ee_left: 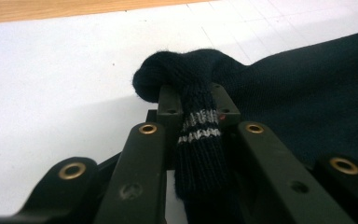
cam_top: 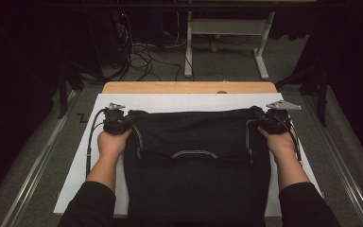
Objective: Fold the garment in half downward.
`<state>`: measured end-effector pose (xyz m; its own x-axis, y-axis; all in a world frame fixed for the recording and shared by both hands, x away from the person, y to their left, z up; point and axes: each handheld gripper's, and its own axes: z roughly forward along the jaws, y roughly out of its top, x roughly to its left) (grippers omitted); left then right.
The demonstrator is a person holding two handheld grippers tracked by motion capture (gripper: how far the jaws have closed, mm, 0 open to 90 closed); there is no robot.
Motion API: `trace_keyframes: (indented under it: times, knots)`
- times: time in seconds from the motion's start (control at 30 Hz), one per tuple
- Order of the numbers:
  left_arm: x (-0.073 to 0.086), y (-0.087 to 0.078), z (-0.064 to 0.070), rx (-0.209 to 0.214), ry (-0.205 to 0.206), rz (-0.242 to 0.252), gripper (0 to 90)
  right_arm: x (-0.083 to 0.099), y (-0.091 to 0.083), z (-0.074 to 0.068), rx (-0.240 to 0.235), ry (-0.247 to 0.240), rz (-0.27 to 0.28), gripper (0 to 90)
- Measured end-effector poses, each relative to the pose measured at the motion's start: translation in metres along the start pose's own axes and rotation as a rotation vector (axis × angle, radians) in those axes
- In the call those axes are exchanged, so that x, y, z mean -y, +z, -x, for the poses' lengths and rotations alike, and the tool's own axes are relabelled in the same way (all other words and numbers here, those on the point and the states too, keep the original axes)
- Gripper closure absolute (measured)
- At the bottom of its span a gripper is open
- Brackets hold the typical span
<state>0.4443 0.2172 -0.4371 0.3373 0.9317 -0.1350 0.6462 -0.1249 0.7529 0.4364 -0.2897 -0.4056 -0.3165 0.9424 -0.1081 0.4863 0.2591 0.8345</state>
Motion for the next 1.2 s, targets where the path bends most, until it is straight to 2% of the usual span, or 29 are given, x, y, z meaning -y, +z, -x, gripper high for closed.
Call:
trace_keyframes:
  times: [0.2,0.33,0.4,0.47,0.5,0.57,0.67,0.77,0.9,1.07,1.2]
  knots:
    - [0.008,0.014,-0.001,0.005,-0.025,-0.031,73.8,0.013,0.017,-0.002,0.001,0.026,-0.050,79.4]
    - [0.015,0.019,-0.006,0.003,-0.071,-0.035,67.1,0.021,0.025,-0.002,0.013,0.048,-0.063,77.0]
    - [0.015,0.018,-0.008,0.012,-0.079,-0.024,60.8,0.022,0.027,-0.001,0.013,0.068,-0.068,71.3]
    - [0.014,0.015,-0.010,0.005,-0.072,-0.012,52.4,0.021,0.026,0.000,0.009,0.072,-0.065,58.8]
    - [0.013,0.012,-0.011,0.007,-0.081,-0.003,48.1,0.020,0.025,0.001,0.013,0.073,-0.055,52.5]
    - [0.011,0.004,-0.013,0.000,-0.098,0.019,40.6,0.017,0.020,0.003,0.004,0.105,-0.026,43.0]
    - [0.010,-0.010,-0.007,0.001,-0.067,0.041,36.3,0.015,0.008,0.003,-0.014,0.099,-0.003,38.0]
    - [0.015,-0.022,0.002,0.019,-0.037,0.042,33.2,0.018,-0.006,0.000,-0.041,0.084,0.011,36.6]
    - [0.027,-0.039,0.013,0.066,-0.027,0.081,32.0,0.028,-0.025,-0.007,-0.073,0.072,0.024,36.3]
    - [0.047,-0.055,0.026,0.108,-0.006,0.100,32.0,0.043,-0.044,-0.016,-0.109,0.058,0.039,36.3]
    - [0.062,-0.064,0.033,0.141,-0.010,0.114,30.6,0.051,-0.056,-0.021,-0.136,0.065,0.059,36.3]
